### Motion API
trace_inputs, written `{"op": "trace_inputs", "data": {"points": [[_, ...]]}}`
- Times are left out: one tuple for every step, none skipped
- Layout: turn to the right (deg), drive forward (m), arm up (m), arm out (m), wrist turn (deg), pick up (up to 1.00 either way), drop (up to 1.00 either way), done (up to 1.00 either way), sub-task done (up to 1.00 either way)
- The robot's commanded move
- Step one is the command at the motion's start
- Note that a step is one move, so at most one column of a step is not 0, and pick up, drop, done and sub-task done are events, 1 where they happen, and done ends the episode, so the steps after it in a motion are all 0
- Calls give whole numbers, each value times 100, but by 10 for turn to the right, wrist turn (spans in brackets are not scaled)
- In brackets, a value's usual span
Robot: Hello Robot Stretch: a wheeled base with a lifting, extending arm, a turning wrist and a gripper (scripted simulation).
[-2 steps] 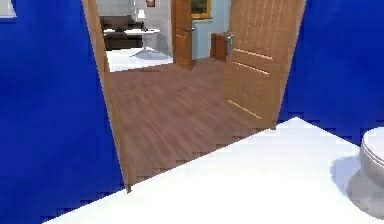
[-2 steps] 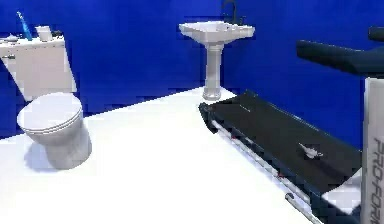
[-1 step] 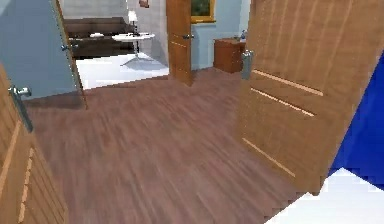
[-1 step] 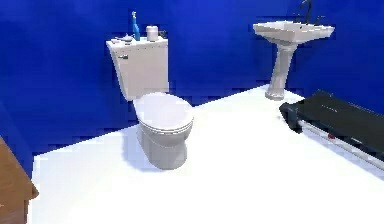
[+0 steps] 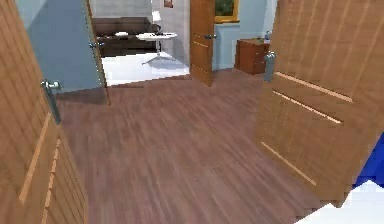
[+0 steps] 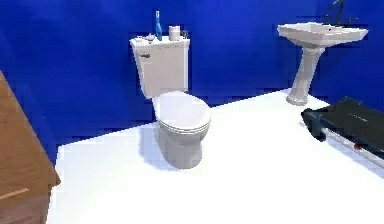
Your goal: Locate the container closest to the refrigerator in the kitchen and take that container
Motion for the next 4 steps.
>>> {"op": "trace_inputs", "data": {"points": [[0, 25, 0, 0, 0, 0, 0, 0, 0], [-150, 0, 0, 0, 0, 0, 0, 0, 0], [0, 100, 0, 0, 0, 0, 0, 0, 0], [0, 100, 0, 0, 0, 0, 0, 0, 0]]}}
